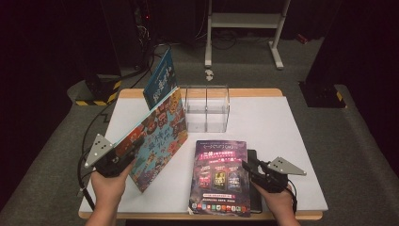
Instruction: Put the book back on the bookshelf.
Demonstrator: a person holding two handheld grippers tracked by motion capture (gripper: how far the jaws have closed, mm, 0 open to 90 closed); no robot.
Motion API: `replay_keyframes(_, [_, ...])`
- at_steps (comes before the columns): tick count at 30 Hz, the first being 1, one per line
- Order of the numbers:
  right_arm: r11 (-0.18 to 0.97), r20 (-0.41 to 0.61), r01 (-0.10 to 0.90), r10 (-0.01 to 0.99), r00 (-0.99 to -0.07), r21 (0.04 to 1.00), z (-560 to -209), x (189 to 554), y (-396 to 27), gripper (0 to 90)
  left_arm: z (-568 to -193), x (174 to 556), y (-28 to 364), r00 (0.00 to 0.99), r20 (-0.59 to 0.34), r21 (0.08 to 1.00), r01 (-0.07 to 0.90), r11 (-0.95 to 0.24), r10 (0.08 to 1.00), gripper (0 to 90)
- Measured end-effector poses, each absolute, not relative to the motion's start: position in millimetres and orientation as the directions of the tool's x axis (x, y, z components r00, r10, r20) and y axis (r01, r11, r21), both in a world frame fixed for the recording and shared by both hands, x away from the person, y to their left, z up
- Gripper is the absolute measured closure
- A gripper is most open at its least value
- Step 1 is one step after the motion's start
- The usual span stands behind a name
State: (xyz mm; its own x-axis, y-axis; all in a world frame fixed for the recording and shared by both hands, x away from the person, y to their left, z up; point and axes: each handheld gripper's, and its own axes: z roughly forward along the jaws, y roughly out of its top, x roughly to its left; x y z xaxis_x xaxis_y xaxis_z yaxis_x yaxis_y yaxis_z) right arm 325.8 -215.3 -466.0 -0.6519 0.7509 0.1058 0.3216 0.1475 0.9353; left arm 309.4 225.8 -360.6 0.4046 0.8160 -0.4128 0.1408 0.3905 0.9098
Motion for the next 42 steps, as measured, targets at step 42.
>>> replay_keyframes(42, [0.119, 0.126, 0.314, 0.742, -0.658, 0.942, -463, 324, -217, 62.5, -313, 337, 214, 0.396, -0.403, 0.915, 0.168, 0.367, 0.825, 81.3])
